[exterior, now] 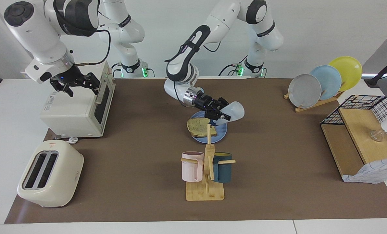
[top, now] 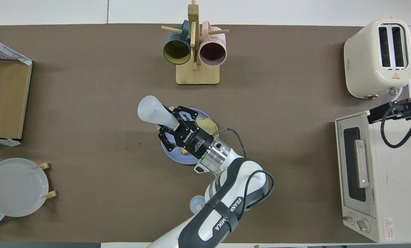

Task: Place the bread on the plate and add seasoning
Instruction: 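Shake the bottle over the bread with the left gripper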

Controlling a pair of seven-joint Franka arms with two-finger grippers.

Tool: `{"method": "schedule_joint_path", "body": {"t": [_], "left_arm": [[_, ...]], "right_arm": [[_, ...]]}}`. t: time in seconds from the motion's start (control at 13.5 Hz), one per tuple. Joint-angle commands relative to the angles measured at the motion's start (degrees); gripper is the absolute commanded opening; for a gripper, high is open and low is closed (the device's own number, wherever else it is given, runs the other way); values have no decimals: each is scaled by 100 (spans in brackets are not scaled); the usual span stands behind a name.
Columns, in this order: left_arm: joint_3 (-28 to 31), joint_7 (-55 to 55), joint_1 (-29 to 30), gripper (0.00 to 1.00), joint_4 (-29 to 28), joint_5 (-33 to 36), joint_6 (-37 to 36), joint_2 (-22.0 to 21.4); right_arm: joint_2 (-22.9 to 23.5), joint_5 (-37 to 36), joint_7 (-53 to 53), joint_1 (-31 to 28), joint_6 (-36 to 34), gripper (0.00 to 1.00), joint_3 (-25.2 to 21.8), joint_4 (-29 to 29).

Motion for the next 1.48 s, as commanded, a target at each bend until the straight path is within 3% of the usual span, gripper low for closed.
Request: {"method": "schedule_joint_path", "body": {"t": [0.0, 0.3, 0.67, 0.82, 1.04, 1.41], "left_arm": [[72, 41, -436, 0, 291, -345, -320, 94], [107, 32, -395, 0, 273, -355, -242, 94], [116, 23, 1036, 0, 273, 470, 294, 235], [116, 23, 1302, 0, 273, 647, 426, 296], [107, 32, 1215, 0, 273, 552, 435, 305], [90, 41, 92, 0, 282, -134, 129, 253]], "right_arm": [[-63, -30, 436, -85, -38, 100, 74, 32], [-142, -30, 736, -24, -56, 100, 83, 24], [-142, -30, 737, -15, -38, 100, 92, 24], [-142, -30, 737, -15, -47, 100, 92, 24], [-142, -30, 737, -77, -38, 100, 92, 24], [-142, -30, 737, -50, -38, 100, 92, 24]]}}
